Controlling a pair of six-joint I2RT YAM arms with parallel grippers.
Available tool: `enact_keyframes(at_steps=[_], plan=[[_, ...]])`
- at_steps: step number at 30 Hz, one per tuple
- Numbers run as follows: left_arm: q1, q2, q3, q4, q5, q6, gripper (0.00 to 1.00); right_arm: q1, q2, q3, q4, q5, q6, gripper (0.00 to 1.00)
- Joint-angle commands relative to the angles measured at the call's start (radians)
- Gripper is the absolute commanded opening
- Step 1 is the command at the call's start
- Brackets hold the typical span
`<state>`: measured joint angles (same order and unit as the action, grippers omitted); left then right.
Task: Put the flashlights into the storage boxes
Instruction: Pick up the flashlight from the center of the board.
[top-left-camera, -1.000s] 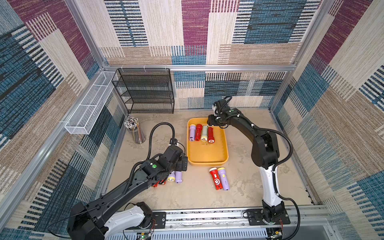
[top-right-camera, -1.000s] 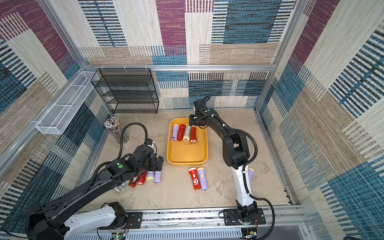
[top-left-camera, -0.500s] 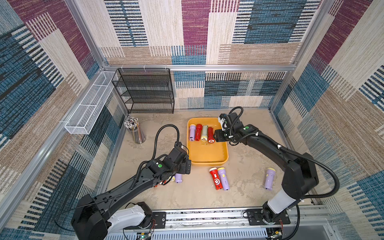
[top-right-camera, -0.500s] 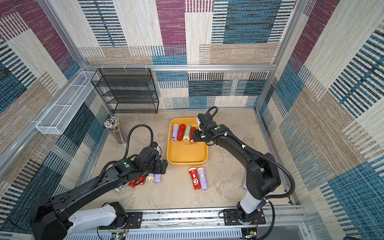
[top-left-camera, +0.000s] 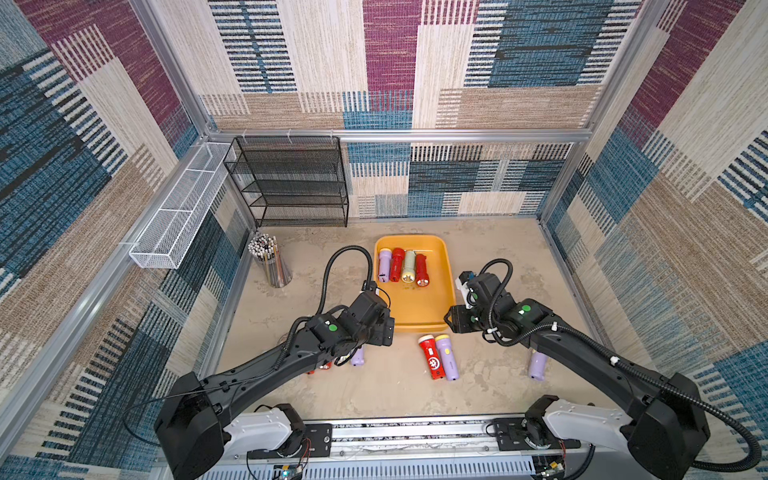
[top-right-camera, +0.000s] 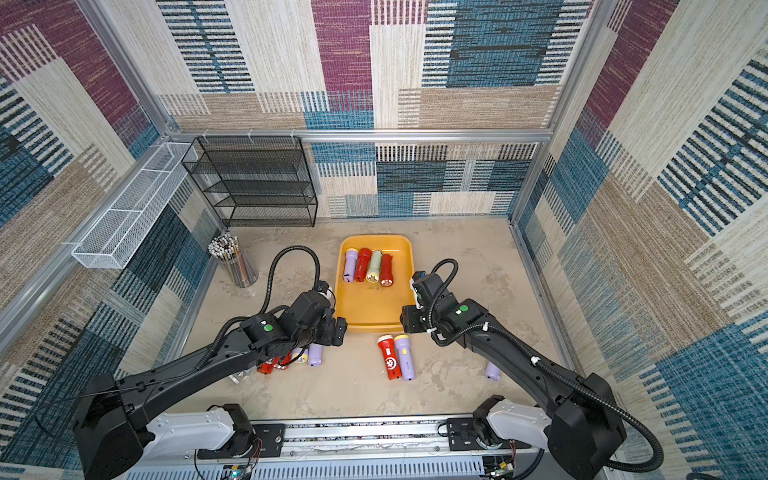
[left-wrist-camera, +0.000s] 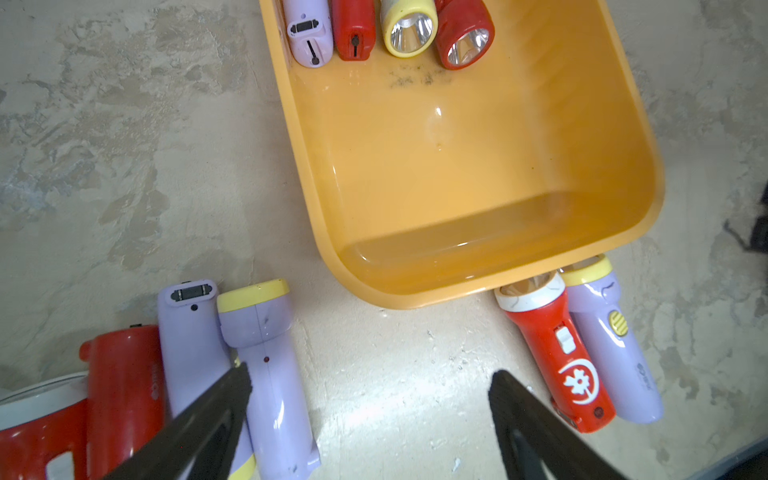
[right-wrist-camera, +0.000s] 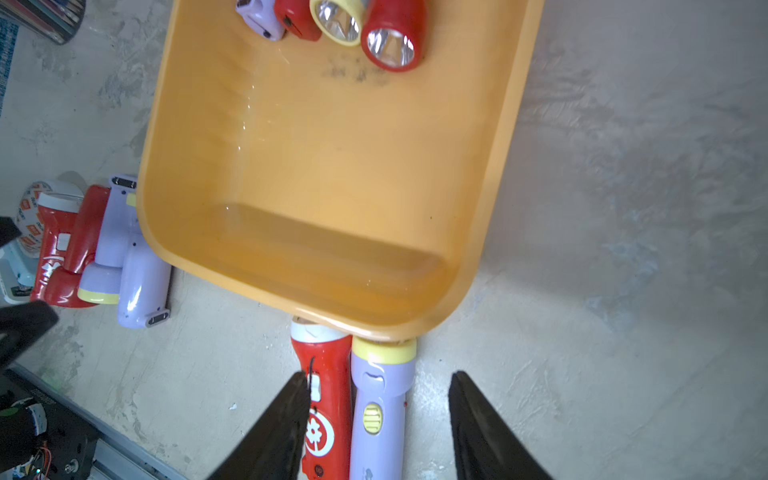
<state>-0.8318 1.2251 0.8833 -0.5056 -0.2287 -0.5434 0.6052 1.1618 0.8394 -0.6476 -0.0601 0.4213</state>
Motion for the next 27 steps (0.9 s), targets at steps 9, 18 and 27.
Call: enact_keyframes(at_steps=[9, 18, 27], plan=[[-0.019, 0.004, 0.008, 0.022, 0.015, 0.004, 0.93, 0.154, -0.082, -0.161, 0.051, -0.010, 0.192, 0.57], [-0.037, 0.009, 0.011, 0.011, -0.006, 0.000, 0.93, 0.215, -0.071, -0.230, 0.087, -0.001, 0.249, 0.52], [-0.041, 0.001, -0.005, 0.015, -0.012, -0.002, 0.93, 0.217, -0.027, -0.293, 0.159, 0.000, 0.267, 0.49]])
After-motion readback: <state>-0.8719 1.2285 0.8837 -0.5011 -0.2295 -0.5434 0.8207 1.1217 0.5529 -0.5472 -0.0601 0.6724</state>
